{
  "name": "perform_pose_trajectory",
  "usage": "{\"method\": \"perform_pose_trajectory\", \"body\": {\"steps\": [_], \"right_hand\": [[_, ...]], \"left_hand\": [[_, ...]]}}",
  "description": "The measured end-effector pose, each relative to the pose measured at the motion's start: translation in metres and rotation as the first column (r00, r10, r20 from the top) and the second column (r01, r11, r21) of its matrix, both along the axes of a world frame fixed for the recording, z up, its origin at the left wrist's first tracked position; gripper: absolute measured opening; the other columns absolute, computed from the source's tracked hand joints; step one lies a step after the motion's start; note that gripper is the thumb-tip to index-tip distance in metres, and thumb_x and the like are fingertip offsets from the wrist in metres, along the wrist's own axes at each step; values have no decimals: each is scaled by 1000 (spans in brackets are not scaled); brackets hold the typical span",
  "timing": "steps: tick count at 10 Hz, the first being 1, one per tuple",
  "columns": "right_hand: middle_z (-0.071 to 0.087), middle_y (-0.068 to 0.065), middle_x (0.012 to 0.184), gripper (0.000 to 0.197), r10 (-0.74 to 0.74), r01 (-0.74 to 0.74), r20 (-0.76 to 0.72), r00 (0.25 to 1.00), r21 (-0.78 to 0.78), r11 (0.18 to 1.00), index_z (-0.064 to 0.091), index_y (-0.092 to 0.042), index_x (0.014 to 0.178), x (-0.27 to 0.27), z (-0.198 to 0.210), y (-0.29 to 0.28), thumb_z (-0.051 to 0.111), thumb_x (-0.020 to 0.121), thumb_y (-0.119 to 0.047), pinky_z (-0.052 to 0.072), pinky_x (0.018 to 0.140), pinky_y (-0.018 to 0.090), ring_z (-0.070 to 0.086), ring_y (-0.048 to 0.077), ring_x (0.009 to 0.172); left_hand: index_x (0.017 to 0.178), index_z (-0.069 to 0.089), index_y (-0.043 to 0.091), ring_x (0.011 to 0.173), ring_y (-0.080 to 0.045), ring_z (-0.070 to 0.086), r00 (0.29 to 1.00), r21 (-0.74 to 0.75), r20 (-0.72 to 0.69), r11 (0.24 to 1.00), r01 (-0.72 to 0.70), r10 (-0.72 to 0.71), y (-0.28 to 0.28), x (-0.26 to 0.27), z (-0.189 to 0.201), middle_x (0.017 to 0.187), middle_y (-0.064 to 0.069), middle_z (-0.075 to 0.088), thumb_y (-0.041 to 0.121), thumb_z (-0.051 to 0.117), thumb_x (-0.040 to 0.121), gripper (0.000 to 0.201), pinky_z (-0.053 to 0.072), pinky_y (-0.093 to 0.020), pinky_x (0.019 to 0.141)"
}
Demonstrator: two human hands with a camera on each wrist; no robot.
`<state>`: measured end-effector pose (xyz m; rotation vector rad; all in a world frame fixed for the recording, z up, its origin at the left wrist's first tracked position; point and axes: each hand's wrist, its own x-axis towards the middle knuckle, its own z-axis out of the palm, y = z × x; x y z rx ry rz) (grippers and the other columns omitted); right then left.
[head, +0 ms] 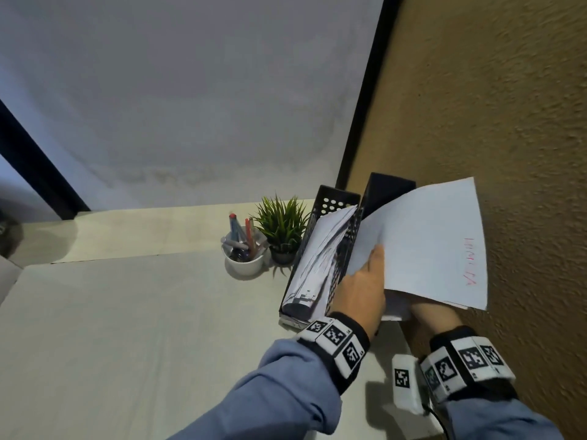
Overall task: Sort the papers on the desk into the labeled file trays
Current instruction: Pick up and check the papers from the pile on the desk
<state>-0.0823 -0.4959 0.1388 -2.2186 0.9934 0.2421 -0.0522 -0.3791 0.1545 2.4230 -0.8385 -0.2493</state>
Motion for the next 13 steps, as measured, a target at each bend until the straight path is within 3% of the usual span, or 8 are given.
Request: {"method": "perform_pose_trajectory", "body": {"steps": [1, 3, 4, 6, 7, 9, 11, 13], "right_hand": [[38, 9, 144, 37, 57, -57, -2, 998, -67, 996, 37, -6, 137, 1, 17, -6, 30, 101, -12, 28, 108, 29, 38, 25, 133], [68, 25, 91, 13, -73, 14, 496, 865, 121, 993, 62, 13, 90, 3, 33, -12, 53, 85, 5, 48, 73, 36, 63, 41, 96], [69, 16, 89, 9, -76, -2, 494, 866, 154, 988, 64, 2, 87, 4, 26, -13, 57, 83, 5, 51, 79, 38, 67, 33, 91], [67, 8, 81, 10, -49, 6, 535, 844, 81, 997, 63, -12, 80, 10, 31, -5, 61, 80, -2, 53, 78, 37, 65, 28, 81], [67, 13, 85, 14, 3, 25, 457, 890, -55, 998, 64, -7, 90, 12, 27, 3, 62, 77, -11, 52, 76, 37, 63, 31, 82], [62, 10, 102, 29, -160, 113, 464, 871, 128, 985, 56, -6, 114, 8, 16, 14, 53, 86, -7, 50, 85, 37, 59, 27, 93], [66, 3, 100, 36, -299, 147, 555, 777, 302, 942, 60, -18, 107, -14, 14, 24, 59, 84, -46, 52, 81, 40, 64, 24, 95], [61, 6, 107, 101, -741, 371, 258, 620, 736, 567, 60, -23, 105, -70, -11, 31, 51, 31, -91, 42, 89, 45, 58, 23, 86]], "left_hand": [[148, 14, 24, 91, -41, 61, 995, -73, -93, 996, -48, 42, -3, 6, -15, 110, -22, 60, -7, 36, 87, 72, 49, -48, 78], [138, 30, 15, 100, -36, 59, 994, -28, -111, 999, 19, -22, 12, 14, -32, 120, -15, 56, 14, 48, 88, 54, 48, -41, 82], [141, 29, 11, 100, -34, 59, 996, 14, 60, 998, 66, -67, 15, 12, -33, 125, -13, 53, 21, 49, 91, 55, 48, -40, 80], [141, 31, 14, 90, -33, 64, 998, -52, 41, 997, 51, -49, 11, 14, -42, 106, -15, 65, 6, 45, 90, 54, 54, -43, 79], [134, 35, 9, 98, -35, 61, 993, -47, -25, 993, 112, -113, 11, 13, -40, 112, -17, 62, 14, 49, 89, 48, 50, -43, 83], [147, 19, 12, 114, -27, 52, 970, -71, -159, 982, 172, -181, 29, 15, -41, 139, -10, 44, 30, 55, 88, 72, 44, -37, 96], [129, 50, 22, 88, -7, 59, 967, -316, -235, 948, 17, -96, 98, 4, -49, 111, 5, 57, 30, 57, 86, 44, 53, -23, 80], [76, 68, 33, 59, 1, 60, 781, -40, -534, 913, -405, 323, 248, -31, -107, 70, 5, 69, 32, 67, 76, 2, 56, -35, 82]]}}
